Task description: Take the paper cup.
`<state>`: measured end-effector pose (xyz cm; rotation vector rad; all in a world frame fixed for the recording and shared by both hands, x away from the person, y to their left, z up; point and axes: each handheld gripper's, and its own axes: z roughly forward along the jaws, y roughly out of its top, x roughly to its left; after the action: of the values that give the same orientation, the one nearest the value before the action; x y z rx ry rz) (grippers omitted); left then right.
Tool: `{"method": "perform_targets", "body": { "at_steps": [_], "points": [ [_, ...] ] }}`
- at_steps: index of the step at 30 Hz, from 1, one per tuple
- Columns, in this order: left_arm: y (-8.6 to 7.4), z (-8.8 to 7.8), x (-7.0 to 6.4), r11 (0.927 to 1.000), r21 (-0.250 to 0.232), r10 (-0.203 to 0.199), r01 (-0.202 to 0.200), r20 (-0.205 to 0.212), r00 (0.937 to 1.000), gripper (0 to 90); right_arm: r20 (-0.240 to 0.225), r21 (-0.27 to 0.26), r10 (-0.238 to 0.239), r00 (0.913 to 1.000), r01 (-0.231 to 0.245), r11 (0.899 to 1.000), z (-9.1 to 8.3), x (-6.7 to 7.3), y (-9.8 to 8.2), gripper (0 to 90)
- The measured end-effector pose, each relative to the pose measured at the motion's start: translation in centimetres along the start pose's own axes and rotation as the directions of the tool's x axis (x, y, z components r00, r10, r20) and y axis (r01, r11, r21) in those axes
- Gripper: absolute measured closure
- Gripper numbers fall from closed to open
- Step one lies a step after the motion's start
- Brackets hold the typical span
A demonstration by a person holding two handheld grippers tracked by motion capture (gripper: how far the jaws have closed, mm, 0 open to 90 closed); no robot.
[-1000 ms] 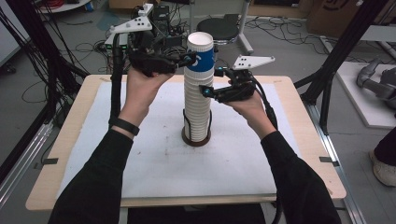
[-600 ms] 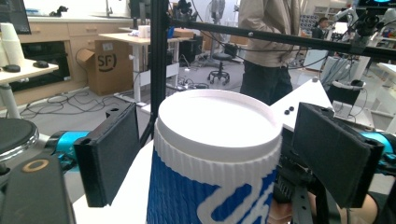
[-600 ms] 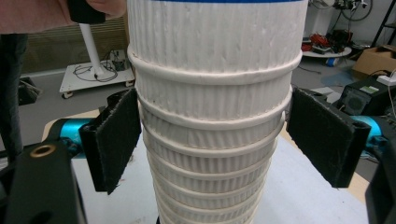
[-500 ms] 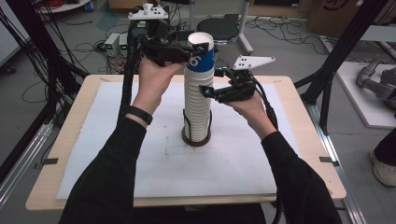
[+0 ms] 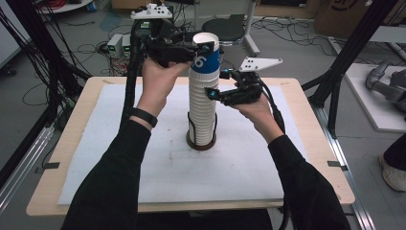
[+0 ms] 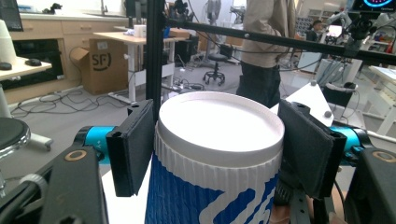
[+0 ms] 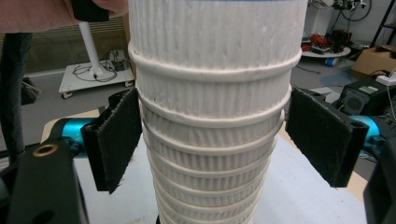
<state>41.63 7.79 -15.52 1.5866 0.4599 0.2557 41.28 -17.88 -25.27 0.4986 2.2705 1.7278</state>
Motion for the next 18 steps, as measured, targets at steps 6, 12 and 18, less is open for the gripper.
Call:
{"method": "perform_targets", "body": {
  "at_steps": [6,12,18],
  "points": [
    [1.1,-0.6,-0.5,0.9987,-0.047,0.022,-0.022,-0.010,0.9997,29.9,-0.002,0.000,-0.002,1.0000,0.002,1.000,0.0,0.0,0.0,19.4],
    [2.8,-1.7,-1.4,0.9918,-0.106,0.069,-0.071,-0.021,0.9974,29.9,-0.003,0.001,-0.002,1.0000,0.002,1.000,0.0,0.0,0.0,19.4],
    [4.4,-3.0,-2.2,0.9830,-0.149,0.104,-0.108,-0.037,0.9939,30.0,-0.005,-0.004,0.000,1.0000,0.000,1.000,-0.1,0.0,-0.1,19.4]
  ]
}}
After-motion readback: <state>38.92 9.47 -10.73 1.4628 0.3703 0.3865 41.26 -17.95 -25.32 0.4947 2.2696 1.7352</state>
